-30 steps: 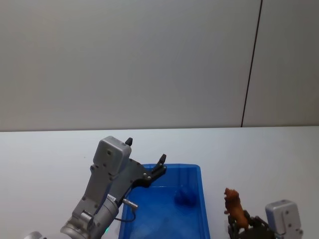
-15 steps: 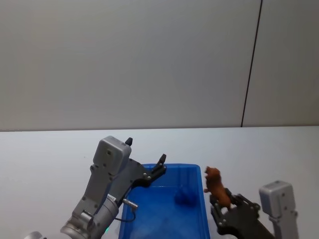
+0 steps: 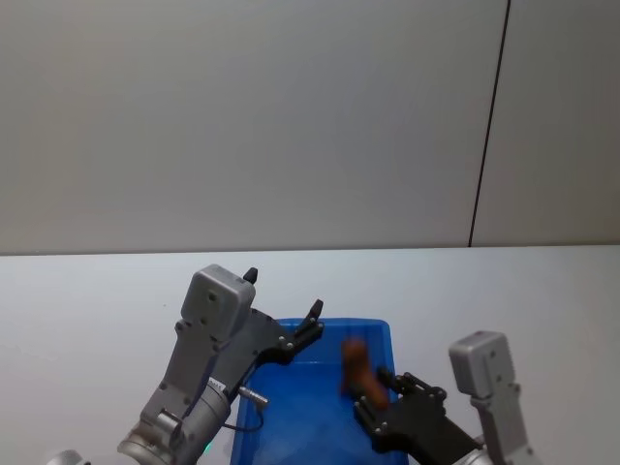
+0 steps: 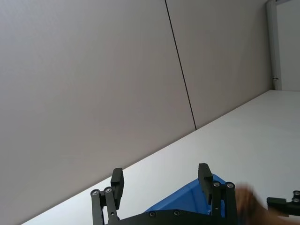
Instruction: Pick up the two dolls from the table and place them into the box.
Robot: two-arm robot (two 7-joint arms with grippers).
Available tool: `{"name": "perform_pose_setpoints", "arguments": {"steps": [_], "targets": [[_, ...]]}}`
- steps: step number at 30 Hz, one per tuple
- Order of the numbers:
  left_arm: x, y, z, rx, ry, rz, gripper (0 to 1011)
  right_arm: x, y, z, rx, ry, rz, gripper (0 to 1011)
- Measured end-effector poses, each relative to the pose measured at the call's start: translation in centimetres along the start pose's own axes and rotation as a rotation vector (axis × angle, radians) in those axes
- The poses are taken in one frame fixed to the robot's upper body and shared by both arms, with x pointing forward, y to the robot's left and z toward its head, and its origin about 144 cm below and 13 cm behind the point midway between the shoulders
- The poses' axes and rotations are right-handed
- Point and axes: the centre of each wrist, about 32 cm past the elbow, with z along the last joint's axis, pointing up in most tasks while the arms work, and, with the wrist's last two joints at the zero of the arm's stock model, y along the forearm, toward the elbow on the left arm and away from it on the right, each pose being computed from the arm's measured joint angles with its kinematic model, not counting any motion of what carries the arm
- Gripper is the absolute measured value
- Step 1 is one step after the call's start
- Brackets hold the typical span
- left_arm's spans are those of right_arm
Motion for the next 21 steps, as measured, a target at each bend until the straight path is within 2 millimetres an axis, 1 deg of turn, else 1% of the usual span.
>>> {"name": "perform_pose_setpoints", "arguments": {"steps": [2,4,5,8,9,10,11,14,16,19,21], "targets": [[0.0,0.0,0.0,0.0,0.0,0.0,1001,0.0,0.4,-0.1,-0.01,0.008,0.016,443],[0.0,0.0,0.0,0.0,0.0,0.0,1001,0.0,0.7,-0.2,-0.017,0.012,0.023,487],[0.0,0.0,0.0,0.0,0.0,0.0,1001,0.0,1.0,-0.2,-0.022,0.016,0.031,546],[0.0,0.0,0.0,0.0,0.0,0.0,1001,0.0,1.4,-0.3,-0.027,0.022,0.039,603],[0.0,0.0,0.0,0.0,0.0,0.0,1001,0.0,1.5,-0.3,-0.028,0.022,0.041,662],[0.0,0.0,0.0,0.0,0.0,0.0,1001,0.0,1.5,-0.4,-0.028,0.023,0.041,688],[0.0,0.0,0.0,0.0,0.0,0.0,1001,0.0,1.7,-0.4,-0.029,0.024,0.042,747],[0.0,0.0,0.0,0.0,0.0,0.0,1001,0.0,1.8,-0.4,-0.025,0.022,0.042,798],[0.0,0.0,0.0,0.0,0.0,0.0,1001,0.1,1.8,-0.4,-0.019,0.018,0.037,872],[0.0,0.0,0.0,0.0,0.0,0.0,1001,0.1,1.7,-0.5,-0.006,0.006,0.017,953],[0.0,0.0,0.0,0.0,0.0,0.0,1001,0.1,1.7,-0.5,-0.002,0.003,0.01,983]]}}
